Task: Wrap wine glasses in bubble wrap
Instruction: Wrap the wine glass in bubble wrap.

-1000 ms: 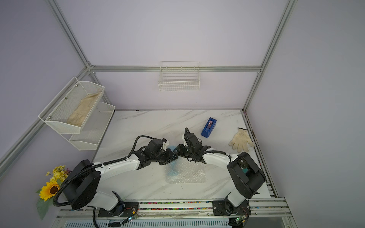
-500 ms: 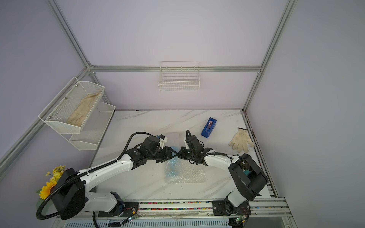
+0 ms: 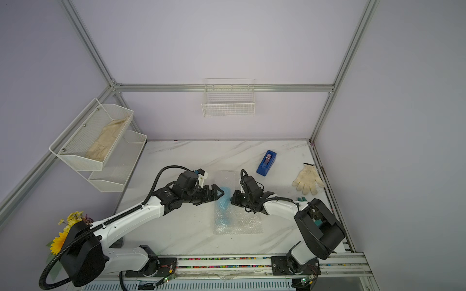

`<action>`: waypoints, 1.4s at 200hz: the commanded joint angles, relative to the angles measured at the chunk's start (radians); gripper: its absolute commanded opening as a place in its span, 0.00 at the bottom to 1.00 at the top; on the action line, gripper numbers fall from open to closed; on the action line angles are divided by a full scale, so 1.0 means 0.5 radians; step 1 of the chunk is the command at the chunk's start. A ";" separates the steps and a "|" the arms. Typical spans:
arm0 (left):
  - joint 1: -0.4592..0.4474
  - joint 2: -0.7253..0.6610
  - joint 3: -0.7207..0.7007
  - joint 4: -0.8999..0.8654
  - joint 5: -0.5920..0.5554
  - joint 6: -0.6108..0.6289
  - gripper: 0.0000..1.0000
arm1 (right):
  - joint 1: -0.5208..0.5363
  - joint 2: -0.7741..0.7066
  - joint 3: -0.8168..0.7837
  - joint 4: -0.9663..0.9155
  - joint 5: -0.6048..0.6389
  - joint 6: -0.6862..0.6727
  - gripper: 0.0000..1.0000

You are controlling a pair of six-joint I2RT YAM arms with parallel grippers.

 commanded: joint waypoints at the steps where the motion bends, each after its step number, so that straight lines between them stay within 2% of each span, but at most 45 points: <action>1: 0.065 0.068 0.090 0.039 0.042 0.126 1.00 | -0.011 0.053 -0.054 0.082 0.050 0.015 0.00; 17: 0.077 0.124 0.096 0.096 0.001 0.208 1.00 | -0.011 0.081 -0.088 0.159 0.040 0.040 0.00; 38: 0.117 0.179 0.094 0.201 0.005 0.183 1.00 | -0.011 0.123 -0.131 0.281 0.000 0.082 0.00; 46: 0.147 0.281 0.091 0.231 0.015 0.129 1.00 | -0.011 0.142 -0.138 0.306 -0.004 0.091 0.00; 101: 0.197 0.635 0.325 0.279 0.397 0.289 1.00 | -0.011 0.170 -0.120 0.396 -0.024 0.099 0.00; 123: 0.189 0.684 0.363 0.308 0.442 0.293 1.00 | -0.011 0.180 -0.120 0.417 -0.027 0.100 0.00; 170: 0.182 0.688 0.358 0.333 0.469 0.310 1.00 | -0.011 0.229 -0.121 0.462 -0.042 0.113 0.00; 196: 0.182 0.740 0.375 0.186 0.383 0.392 1.00 | -0.011 0.261 -0.104 0.464 -0.036 0.113 0.00; 280: 0.149 0.880 0.485 0.076 0.395 0.478 1.00 | 0.016 0.351 -0.119 0.600 -0.061 0.166 0.00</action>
